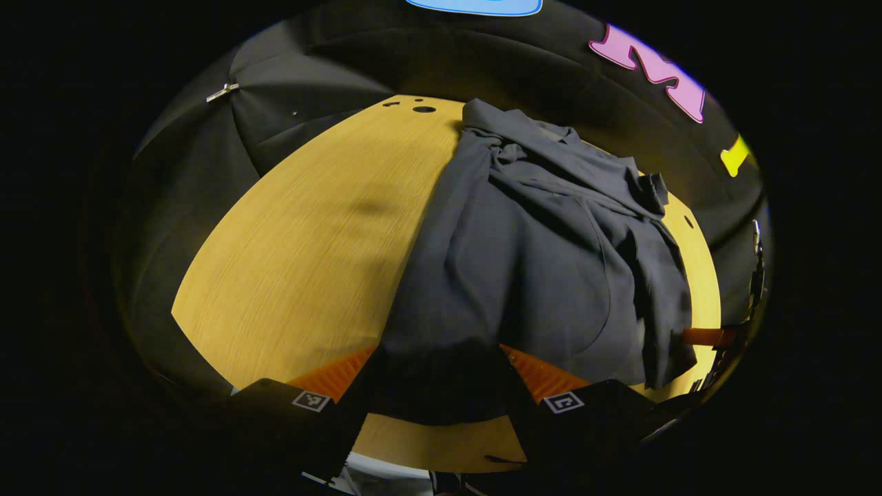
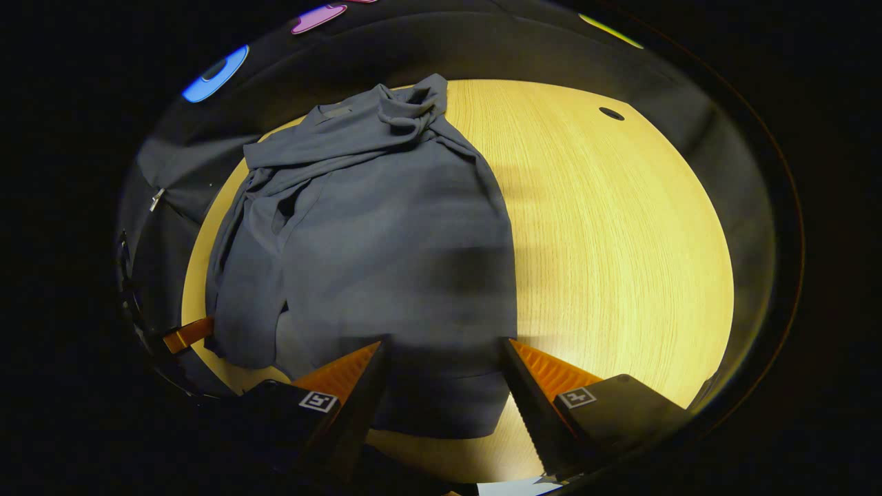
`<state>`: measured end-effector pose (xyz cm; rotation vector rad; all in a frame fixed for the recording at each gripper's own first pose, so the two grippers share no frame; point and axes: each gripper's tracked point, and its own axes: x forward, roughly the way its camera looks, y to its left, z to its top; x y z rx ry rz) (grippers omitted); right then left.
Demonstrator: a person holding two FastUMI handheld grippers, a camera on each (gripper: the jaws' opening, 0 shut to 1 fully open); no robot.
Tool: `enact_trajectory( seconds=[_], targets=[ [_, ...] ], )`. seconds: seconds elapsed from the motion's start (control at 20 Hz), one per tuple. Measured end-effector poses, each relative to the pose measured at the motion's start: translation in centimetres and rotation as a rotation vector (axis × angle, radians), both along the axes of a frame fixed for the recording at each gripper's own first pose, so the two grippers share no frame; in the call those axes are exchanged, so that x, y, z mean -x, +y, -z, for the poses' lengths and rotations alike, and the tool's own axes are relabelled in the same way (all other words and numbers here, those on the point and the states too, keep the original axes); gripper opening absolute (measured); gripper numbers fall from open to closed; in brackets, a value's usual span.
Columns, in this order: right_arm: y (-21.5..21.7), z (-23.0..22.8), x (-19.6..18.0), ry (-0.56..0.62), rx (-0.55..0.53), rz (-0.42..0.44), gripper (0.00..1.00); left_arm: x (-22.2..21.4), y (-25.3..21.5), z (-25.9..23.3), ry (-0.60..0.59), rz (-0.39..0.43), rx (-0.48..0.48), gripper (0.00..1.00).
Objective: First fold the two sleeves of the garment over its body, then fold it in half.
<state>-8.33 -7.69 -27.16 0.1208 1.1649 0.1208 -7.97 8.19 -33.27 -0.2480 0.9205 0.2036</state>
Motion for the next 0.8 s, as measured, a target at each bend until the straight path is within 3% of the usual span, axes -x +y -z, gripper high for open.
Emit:
enact_trajectory(
  seconds=[0.4, 0.55, 0.6, 0.7, 0.75, 0.8],
  targets=[
    [-0.2, 1.3, 0.0, -0.004, 0.094, -0.015, 0.97, 0.8, -0.5, 1.1, 0.058, 0.073, -0.092, 0.97],
    [0.2, 1.8, 0.2, -0.010, 0.179, -0.096, 0.97, 0.6, -0.9, 0.8, 0.060, 0.087, -0.094, 0.96],
    [0.6, 1.5, 0.4, 0.001, 0.180, -0.112, 0.97, 0.5, -1.0, 0.7, 0.059, 0.090, -0.089, 0.88],
    [1.4, 1.4, 0.4, -0.004, 0.180, -0.127, 0.70, 0.3, -1.5, 0.7, 0.055, 0.114, -0.091, 0.82],
    [1.7, 1.5, 0.3, -0.014, 0.176, -0.142, 0.69, 0.2, -1.8, 0.8, 0.050, 0.129, -0.092, 0.81],
    [1.7, 1.4, 0.0, -0.033, 0.179, -0.157, 0.70, 0.0, -2.3, 0.7, 0.043, 0.145, -0.088, 0.71]
  ],
)
